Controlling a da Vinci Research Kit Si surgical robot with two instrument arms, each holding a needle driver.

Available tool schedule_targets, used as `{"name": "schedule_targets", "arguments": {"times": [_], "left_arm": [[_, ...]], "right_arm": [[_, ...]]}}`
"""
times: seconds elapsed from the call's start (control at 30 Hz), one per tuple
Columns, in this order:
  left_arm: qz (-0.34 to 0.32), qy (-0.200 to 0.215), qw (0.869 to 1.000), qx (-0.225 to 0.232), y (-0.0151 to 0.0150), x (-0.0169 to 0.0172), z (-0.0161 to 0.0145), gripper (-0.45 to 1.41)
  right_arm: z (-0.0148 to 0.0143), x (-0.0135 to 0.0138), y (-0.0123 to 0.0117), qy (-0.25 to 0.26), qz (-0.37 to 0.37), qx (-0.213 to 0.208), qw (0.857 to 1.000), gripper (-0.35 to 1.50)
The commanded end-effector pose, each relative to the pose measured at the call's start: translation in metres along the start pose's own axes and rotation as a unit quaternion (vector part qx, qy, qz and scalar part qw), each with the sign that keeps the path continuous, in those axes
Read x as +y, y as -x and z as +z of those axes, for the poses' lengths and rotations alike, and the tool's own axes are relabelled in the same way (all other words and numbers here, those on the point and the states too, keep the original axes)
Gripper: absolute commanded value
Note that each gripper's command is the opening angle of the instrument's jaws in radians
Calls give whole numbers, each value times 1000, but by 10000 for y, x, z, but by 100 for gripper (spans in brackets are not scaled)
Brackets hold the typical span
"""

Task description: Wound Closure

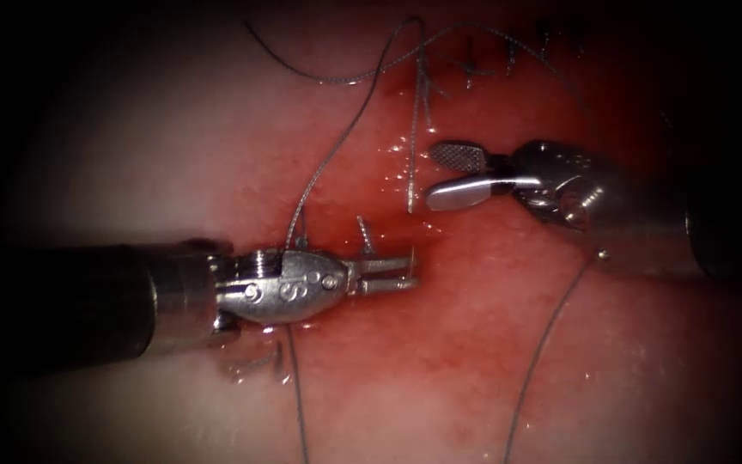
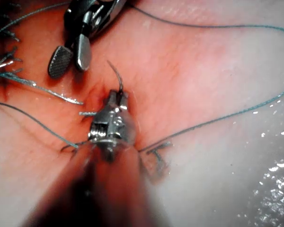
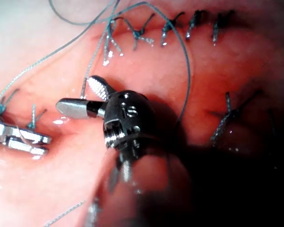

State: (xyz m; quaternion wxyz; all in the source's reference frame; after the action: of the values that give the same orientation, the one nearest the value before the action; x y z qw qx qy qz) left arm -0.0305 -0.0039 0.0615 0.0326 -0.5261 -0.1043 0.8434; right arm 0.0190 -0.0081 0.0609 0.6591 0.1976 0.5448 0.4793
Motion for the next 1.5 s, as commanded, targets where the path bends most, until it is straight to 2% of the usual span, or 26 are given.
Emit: {"name": "schedule_targets", "arguments": {"times": [0.03,0.2,0.33,0.47,0.63,0.77,0.83,0.9,0.93,1.0,1.03,1.1,1.13,1.27,1.33,1.5], "left_arm": [[-17,14,1000,10,-3,2,5,-45],[-51,45,998,9,-17,7,-3,-45],[-116,73,990,16,-41,8,-22,-45],[-188,102,976,28,-65,11,-38,-45],[-273,159,948,43,-90,25,-50,-45],[-279,183,941,55,-106,35,-54,-45],[-276,175,943,61,-112,36,-55,-45],[-264,152,950,63,-117,32,-58,-45],[-234,110,965,56,-121,23,-62,-45],[-205,68,975,54,-123,12,-68,-45],[-205,68,975,54,-123,12,-68,-45],[-152,-10,987,52,-130,-14,-84,-45],[-152,-10,987,52,-130,-14,-84,-45],[-114,-91,987,67,-142,-51,-114,-45],[-74,-131,985,79,-152,-72,-130,-45],[-44,-151,985,77,-160,-77,-138,-45]], "right_arm": [[0,-6,5,-14,0,-5,1000,148],[-3,-13,-1,-15,5,-7,1000,148],[-3,-16,2,2,-3,1,1000,148],[-2,-16,6,4,-5,-2,1000,147],[-2,-16,11,8,-10,-17,1000,143],[-3,-18,13,0,-12,-29,1000,130],[-3,-19,13,-1,-12,-31,999,128],[-3,-20,12,0,-11,-31,999,128],[-4,-22,9,-1,-9,-32,999,130],[-6,-23,7,-3,-8,-34,999,130],[-6,-23,7,-3,-8,-34,999,130],[-10,-27,2,1,-4,-34,999,128],[-10,-27,2,1,-4,-34,999,128],[-16,-33,-5,1,5,-36,999,116],[-18,-38,-8,2,26,-38,999,113],[-20,-43,-11,5,47,-39,998,108]]}}
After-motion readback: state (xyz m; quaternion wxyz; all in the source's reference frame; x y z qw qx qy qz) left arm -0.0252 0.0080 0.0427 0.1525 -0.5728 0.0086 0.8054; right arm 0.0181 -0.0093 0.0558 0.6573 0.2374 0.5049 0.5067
